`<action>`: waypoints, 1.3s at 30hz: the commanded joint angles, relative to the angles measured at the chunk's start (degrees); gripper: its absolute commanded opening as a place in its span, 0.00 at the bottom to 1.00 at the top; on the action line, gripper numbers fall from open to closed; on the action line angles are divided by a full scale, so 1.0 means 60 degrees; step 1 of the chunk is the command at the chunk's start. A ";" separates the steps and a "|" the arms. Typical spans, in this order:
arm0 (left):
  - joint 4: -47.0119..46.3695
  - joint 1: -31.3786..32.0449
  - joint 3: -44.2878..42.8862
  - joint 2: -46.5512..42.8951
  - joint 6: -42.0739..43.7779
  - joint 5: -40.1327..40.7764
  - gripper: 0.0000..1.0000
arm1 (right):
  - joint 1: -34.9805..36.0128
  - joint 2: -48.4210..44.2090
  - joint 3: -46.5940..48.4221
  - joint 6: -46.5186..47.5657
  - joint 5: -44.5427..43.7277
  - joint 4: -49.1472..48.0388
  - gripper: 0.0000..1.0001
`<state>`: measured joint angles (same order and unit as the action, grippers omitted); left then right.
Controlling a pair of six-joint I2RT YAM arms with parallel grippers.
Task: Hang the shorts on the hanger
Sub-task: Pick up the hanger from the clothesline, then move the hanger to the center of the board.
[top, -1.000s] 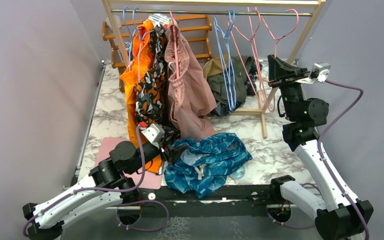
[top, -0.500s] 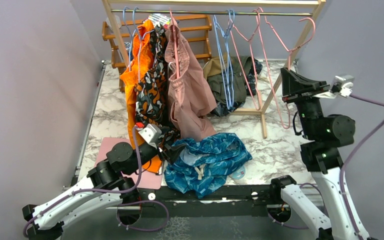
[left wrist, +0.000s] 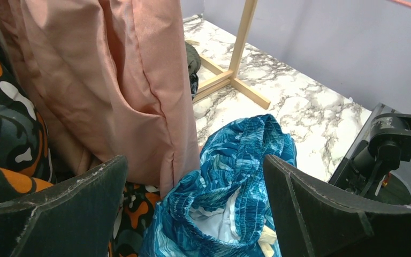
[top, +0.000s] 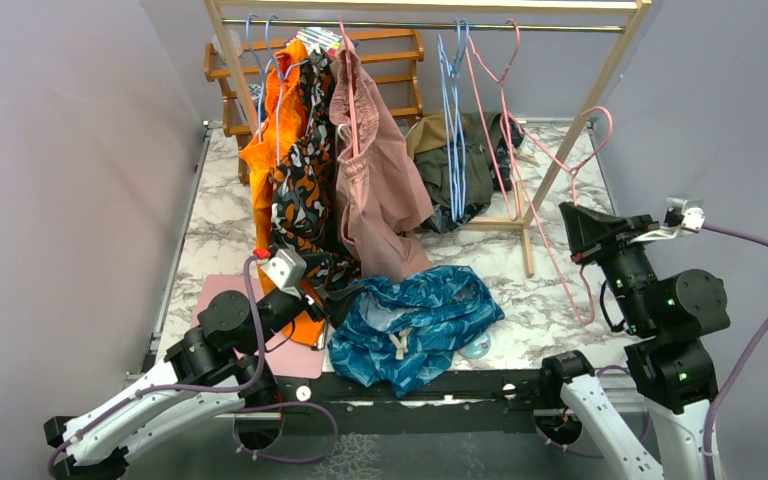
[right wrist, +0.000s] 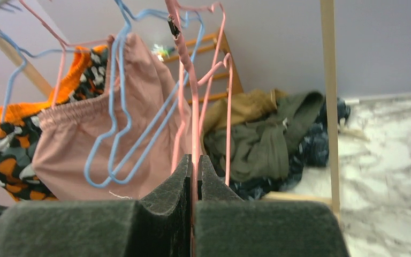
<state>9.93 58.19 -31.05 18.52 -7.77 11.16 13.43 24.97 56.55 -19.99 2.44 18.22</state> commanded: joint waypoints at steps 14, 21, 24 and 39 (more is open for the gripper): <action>0.2065 -0.0046 -0.2049 -0.0179 0.0081 0.2256 0.98 | 0.0049 -0.0168 0.0276 -0.0963 -0.0171 0.4941 0.01; 0.2308 -0.0046 -0.2367 0.0536 0.0109 0.2145 0.98 | 0.0058 -0.0272 -0.1342 -0.1650 0.0263 0.4500 0.01; 0.2199 -0.0046 -0.2069 0.0510 0.0122 0.2077 0.98 | 0.0051 0.0076 -0.1499 -0.1951 0.0139 0.4161 0.01; 0.1236 -0.0046 -0.0846 -0.0092 0.0060 0.2060 0.98 | 0.0061 0.1014 -0.3927 -0.2996 -0.0648 0.0963 0.01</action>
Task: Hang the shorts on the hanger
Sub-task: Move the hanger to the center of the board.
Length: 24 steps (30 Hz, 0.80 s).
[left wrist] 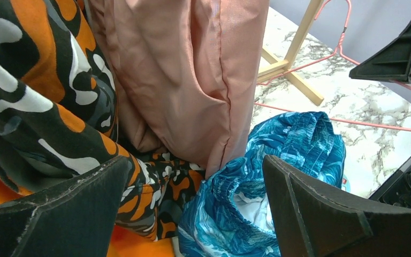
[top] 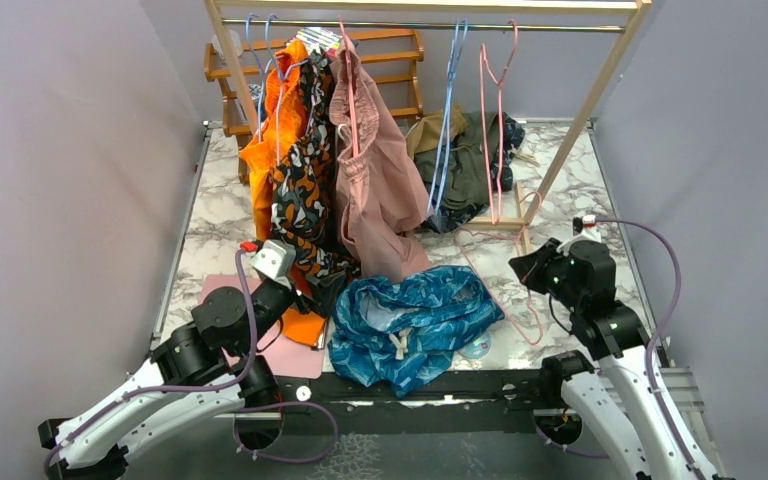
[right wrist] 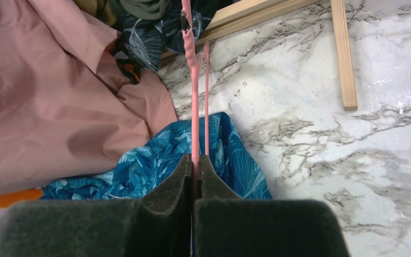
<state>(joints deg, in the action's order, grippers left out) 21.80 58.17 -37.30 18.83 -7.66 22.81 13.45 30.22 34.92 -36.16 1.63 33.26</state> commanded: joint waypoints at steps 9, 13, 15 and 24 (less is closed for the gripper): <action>-0.1132 -0.0042 0.0542 0.0053 0.0096 0.0095 0.98 | 0.0058 0.1404 -0.0682 -0.0199 -0.0825 -0.3168 0.01; -0.1148 -0.0041 0.0598 0.0059 0.0098 0.0113 0.98 | 0.0058 0.1837 -0.0824 -0.0155 -0.0814 -0.3732 0.01; -0.1143 -0.0042 0.0640 0.0055 0.0096 0.0119 0.98 | 0.0058 0.2030 -0.0887 -0.0155 -0.0801 -0.3977 0.01; -0.1129 -0.0042 0.0710 0.0148 0.0104 0.0119 0.98 | 0.0058 0.2985 -0.1116 -0.0275 -0.0628 -0.5242 0.01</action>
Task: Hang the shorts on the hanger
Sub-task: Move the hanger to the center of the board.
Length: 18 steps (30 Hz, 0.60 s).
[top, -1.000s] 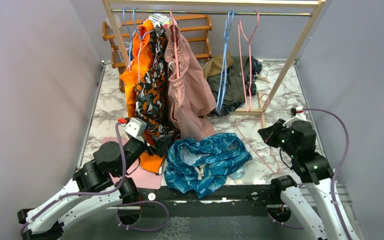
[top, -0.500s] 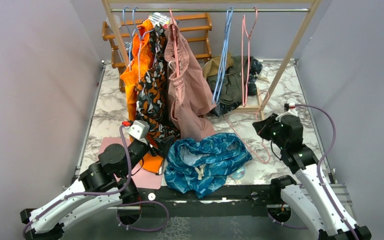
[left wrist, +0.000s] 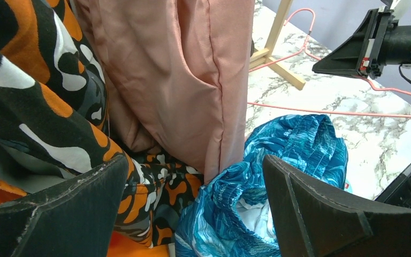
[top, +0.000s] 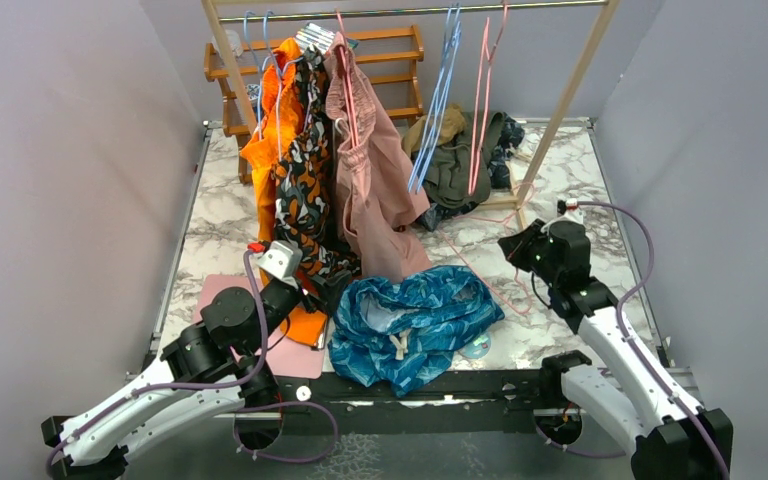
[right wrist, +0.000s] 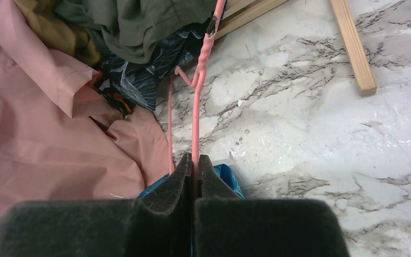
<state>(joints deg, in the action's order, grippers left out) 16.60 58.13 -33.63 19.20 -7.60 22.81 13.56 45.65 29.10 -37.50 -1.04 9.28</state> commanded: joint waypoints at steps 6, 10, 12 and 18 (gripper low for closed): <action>-0.0233 -0.0038 0.0111 0.0209 0.0088 0.0101 0.98 | 0.0039 0.1156 -0.0200 -0.0290 0.0030 -0.2012 0.01; -0.0232 -0.0035 0.0124 0.0255 0.0087 0.0122 0.98 | 0.0054 0.1529 -0.0167 -0.0367 0.0176 -0.2367 0.01; -0.0225 -0.0036 0.0126 0.0278 0.0105 0.0141 0.98 | 0.0075 0.1702 -0.0154 -0.0404 0.0222 -0.2537 0.01; -0.0207 -0.0035 0.0120 0.0350 0.0107 0.0165 0.98 | 0.0219 0.2372 0.0009 -0.0544 0.0400 -0.3055 0.01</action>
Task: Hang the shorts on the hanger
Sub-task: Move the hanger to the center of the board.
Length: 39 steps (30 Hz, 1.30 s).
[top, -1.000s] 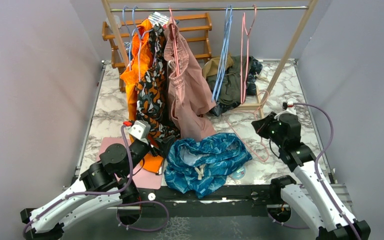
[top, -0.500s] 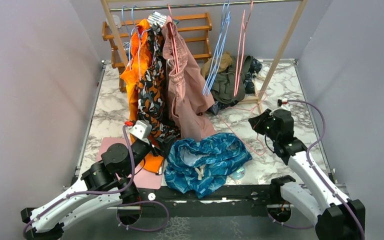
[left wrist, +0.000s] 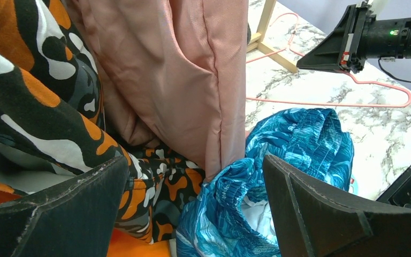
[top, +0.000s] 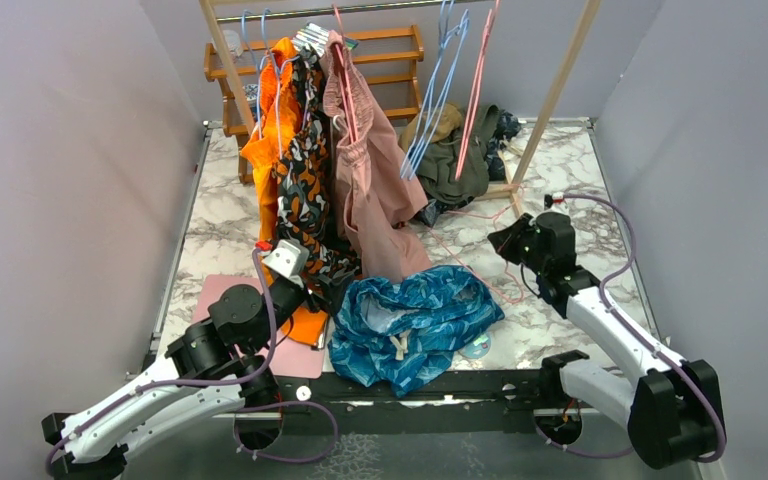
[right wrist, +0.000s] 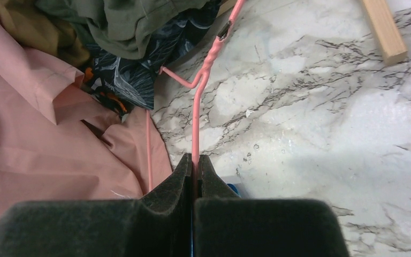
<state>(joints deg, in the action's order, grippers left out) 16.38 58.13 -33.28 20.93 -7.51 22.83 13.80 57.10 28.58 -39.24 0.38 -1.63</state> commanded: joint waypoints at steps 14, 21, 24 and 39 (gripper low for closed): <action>-0.0060 -0.0037 -0.0068 -0.0058 0.0060 0.0222 0.98 | 0.0336 -0.0367 0.1390 0.0422 0.0144 0.1276 0.01; 0.0211 -0.0035 -0.0476 -0.0123 0.0096 -0.0022 0.98 | 0.0336 -0.1817 0.2733 0.1463 0.0241 0.4263 0.01; 0.0328 -0.0035 -0.0779 -0.0098 0.0077 -0.0172 0.98 | 0.0334 -0.2261 0.3436 0.1851 0.0406 0.5384 0.01; 0.0436 -0.0035 -0.3412 0.0742 0.0114 -0.1073 0.99 | 0.0851 -0.2834 0.7802 0.3695 0.0722 0.8462 0.01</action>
<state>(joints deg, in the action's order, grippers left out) 19.42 58.13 -48.58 22.76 -7.51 20.10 16.84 40.53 68.16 -22.68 3.29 44.31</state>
